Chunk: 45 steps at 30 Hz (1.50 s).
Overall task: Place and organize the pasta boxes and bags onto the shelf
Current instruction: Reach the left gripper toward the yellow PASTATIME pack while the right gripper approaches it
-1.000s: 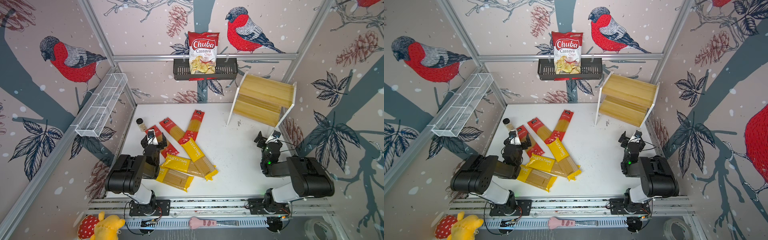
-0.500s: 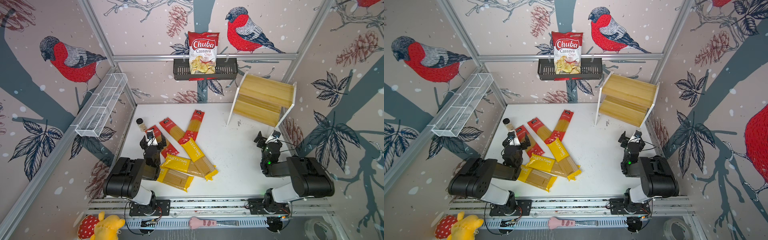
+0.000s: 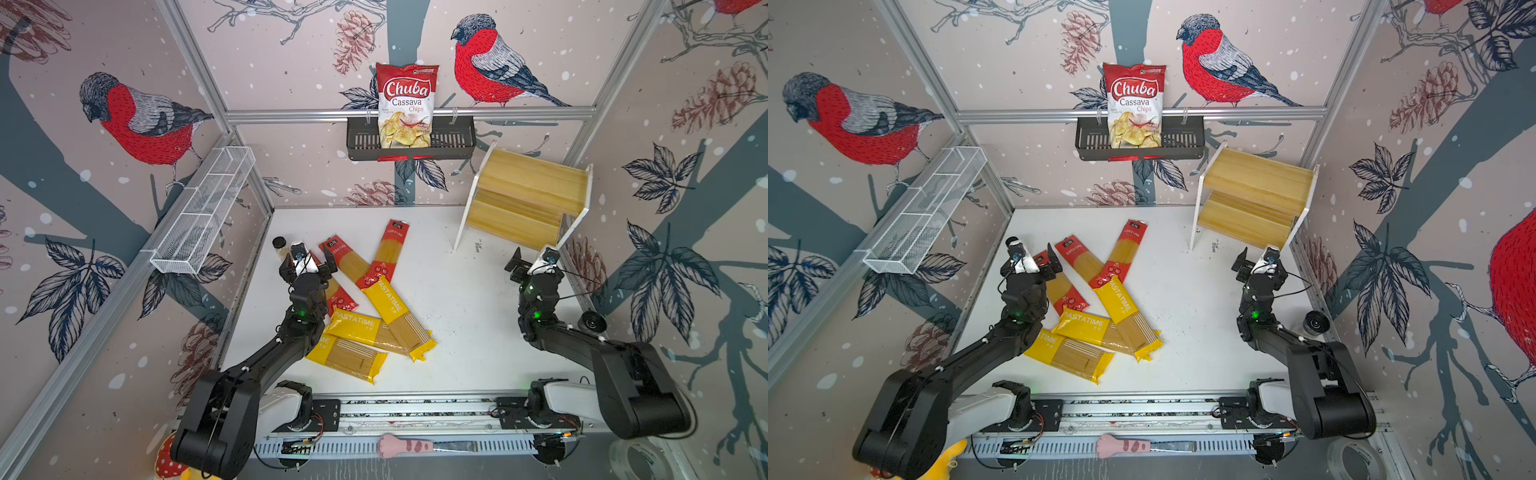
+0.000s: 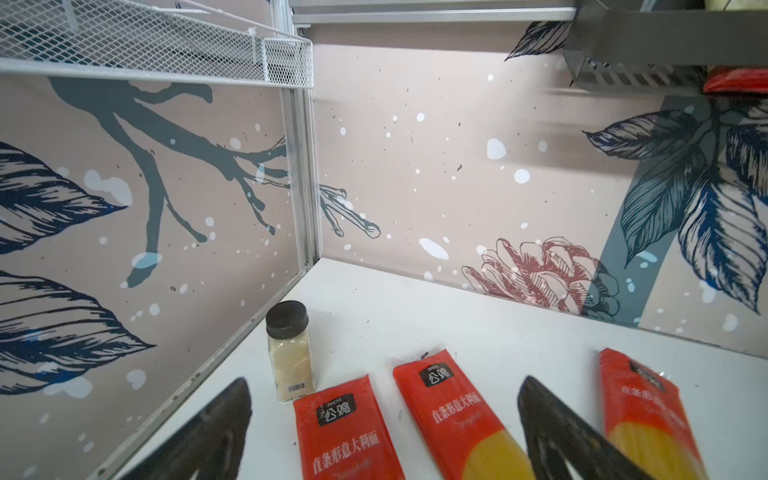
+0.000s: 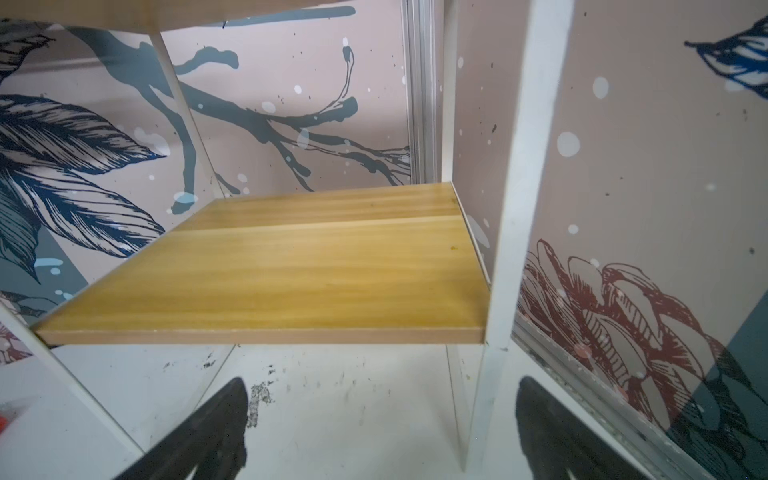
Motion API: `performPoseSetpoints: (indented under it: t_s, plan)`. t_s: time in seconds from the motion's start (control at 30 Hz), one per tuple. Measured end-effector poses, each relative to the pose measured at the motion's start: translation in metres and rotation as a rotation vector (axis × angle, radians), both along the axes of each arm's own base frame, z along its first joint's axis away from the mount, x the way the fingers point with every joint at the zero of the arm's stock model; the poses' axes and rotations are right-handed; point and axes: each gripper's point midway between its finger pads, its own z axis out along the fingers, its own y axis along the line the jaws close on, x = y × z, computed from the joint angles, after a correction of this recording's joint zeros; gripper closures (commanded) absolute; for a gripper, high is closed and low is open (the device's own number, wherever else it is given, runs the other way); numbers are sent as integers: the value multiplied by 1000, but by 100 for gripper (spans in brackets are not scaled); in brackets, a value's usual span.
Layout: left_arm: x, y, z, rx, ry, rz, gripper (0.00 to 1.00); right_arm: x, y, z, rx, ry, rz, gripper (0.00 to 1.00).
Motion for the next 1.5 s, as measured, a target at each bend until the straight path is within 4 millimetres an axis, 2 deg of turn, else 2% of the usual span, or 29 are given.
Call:
performPoseSetpoints:
  t_s: [0.1, 0.17, 0.23, 0.33, 0.4, 0.43, 0.53, 0.6, 0.7, 0.8, 0.9, 1.03, 1.33, 1.5]
  plan:
    - [4, -3, 1, -101, 50, -5, 2, 5, 19, 22, 45, 20, 18, 0]
    - [4, -5, 1, -202, 71, -14, 4, 3, 28, 30, 81, 33, 19, 1]
    - [2, -6, -3, -284, 88, -39, 7, -2, 30, 25, 156, 60, 9, 1]
    - [-5, -22, -11, -353, 108, -139, 12, -7, 7, 0, 315, 125, -54, 5]
    - [-7, -41, -19, -380, 148, -216, 14, -9, -2, -10, 418, 153, -46, 7]
    - [-8, -48, -22, -378, 166, -234, 15, -11, 3, -12, 448, 165, -23, 8]
    - [-14, -82, -30, -373, 234, -322, 15, -17, 37, -10, 493, 202, 110, 8]
    - [-25, -113, -35, -361, 278, -402, 15, -23, 56, -8, 502, 225, 166, 8]
    - [-44, -149, -44, -325, 324, -482, 15, -29, 75, -9, 497, 269, 224, 7]
    - [-62, -172, -55, -302, 354, -526, 15, -37, 93, -16, 488, 324, 278, 7]
    - [-72, -183, -67, -289, 385, -544, 16, -48, 116, -23, 474, 383, 348, 7]
    - [-72, -187, -77, -289, 408, -530, 16, -59, 137, -30, 452, 430, 406, 7]
    - [-69, -194, -76, -300, 406, -520, 19, -81, 182, -35, 373, 499, 525, 7]
    - [-73, -197, -78, -305, 411, -527, 19, -96, 217, -36, 282, 540, 613, 8]
